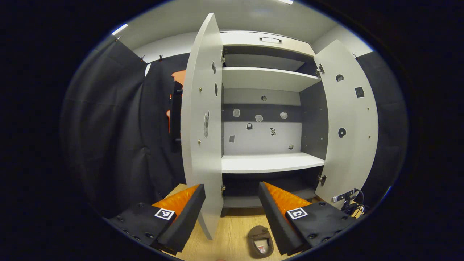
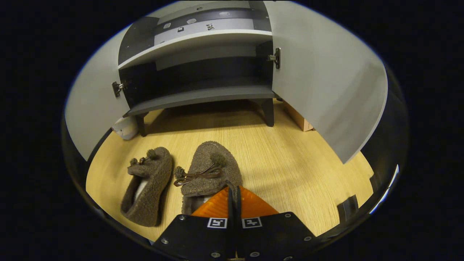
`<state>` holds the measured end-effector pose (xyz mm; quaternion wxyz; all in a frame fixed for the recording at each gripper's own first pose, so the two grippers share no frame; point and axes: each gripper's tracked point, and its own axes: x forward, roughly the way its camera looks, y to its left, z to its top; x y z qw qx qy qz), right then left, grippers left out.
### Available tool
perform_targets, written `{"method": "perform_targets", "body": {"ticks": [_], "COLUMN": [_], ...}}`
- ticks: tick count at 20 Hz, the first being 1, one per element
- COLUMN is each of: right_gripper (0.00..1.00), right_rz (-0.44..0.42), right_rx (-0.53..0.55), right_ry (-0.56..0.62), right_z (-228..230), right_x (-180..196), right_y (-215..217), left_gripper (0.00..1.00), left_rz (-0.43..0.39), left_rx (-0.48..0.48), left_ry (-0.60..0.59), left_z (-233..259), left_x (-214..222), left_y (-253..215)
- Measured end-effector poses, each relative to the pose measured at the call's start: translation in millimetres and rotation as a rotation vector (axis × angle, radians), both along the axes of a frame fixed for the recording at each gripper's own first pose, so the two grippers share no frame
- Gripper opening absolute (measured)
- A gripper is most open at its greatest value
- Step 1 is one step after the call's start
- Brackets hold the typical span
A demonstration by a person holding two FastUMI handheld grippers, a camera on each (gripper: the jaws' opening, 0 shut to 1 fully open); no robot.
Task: Grab one shoe with the right hand and put it into the shoe cabinet, grab the other shoe with the left hand and put it into the shoe cabinet; then close the right door with the right hand and the left door with the left hand.
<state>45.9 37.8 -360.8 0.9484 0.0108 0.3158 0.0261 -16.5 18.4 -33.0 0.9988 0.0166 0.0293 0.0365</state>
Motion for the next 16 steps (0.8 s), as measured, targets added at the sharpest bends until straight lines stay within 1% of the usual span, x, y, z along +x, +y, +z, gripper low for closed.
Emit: {"method": "perform_targets", "body": {"ticks": [1,3,5,7,9,13,16], "right_gripper": [0.0,0.0,0.0,0.0,0.0,0.0,0.0], "right_rz": [0.005,0.01,0.032,0.052,0.054,0.063,0.069], "right_rx": [0.009,0.007,-0.002,0.017,0.045,0.089,0.091], "right_ry": [-0.017,-0.05,-0.096,-0.139,-0.17,-0.265,-0.349], "right_z": [18,51,90,127,164,241,301], "right_x": [3,9,15,18,29,66,96], "right_y": [5,11,20,33,42,55,61], "left_gripper": [0.96,0.96,0.96,0.96,0.96,0.96,0.96], "left_rz": [-0.002,0.002,0.004,0.008,0.013,0.008,0.006], "left_rx": [-0.005,-0.005,-0.005,-0.007,-0.013,-0.016,-0.018], "left_ry": [-0.002,-0.005,-0.008,-0.004,-0.006,-0.009,-0.009], "left_z": [0,-1,-3,-6,-8,-8,-8], "left_x": [0,-1,-4,-5,-8,-12,-13], "left_y": [0,2,2,5,7,8,8]}}
